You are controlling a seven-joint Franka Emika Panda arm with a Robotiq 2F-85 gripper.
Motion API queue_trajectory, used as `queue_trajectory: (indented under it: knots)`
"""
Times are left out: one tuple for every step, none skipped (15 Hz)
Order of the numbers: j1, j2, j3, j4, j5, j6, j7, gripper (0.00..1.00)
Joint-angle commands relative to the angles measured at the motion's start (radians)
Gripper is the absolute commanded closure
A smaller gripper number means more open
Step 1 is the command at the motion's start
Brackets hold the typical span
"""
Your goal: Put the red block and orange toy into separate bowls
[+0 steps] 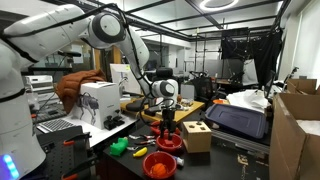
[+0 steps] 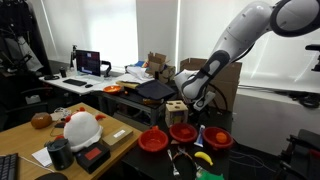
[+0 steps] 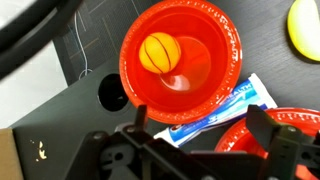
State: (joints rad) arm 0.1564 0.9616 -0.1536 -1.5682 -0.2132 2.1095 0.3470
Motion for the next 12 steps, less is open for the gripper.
queue_trajectory:
  knots:
    - [-0.062, -0.146, 0.062, -0.119, 0.052, 0.076, -0.103, 0.0]
    - [-0.076, -0.181, 0.075, -0.148, 0.066, 0.096, -0.132, 0.0]
    - [-0.091, -0.21, 0.085, -0.172, 0.081, 0.113, -0.158, 0.0]
    - [-0.107, -0.242, 0.099, -0.203, 0.097, 0.129, -0.188, 0.0]
    - [-0.124, -0.271, 0.111, -0.229, 0.116, 0.142, -0.214, 0.0]
    - [-0.143, -0.301, 0.124, -0.258, 0.138, 0.155, -0.243, 0.0]
    - [-0.159, -0.333, 0.135, -0.289, 0.157, 0.166, -0.27, 0.0]
    - [-0.175, -0.362, 0.144, -0.318, 0.178, 0.178, -0.298, 0.0]
    - [-0.188, -0.394, 0.152, -0.347, 0.195, 0.187, -0.324, 0.0]
    - [-0.202, -0.426, 0.159, -0.377, 0.214, 0.197, -0.35, 0.0]
    - [-0.212, -0.455, 0.163, -0.403, 0.227, 0.204, -0.372, 0.0]
    - [-0.225, -0.484, 0.17, -0.428, 0.246, 0.211, -0.399, 0.0]
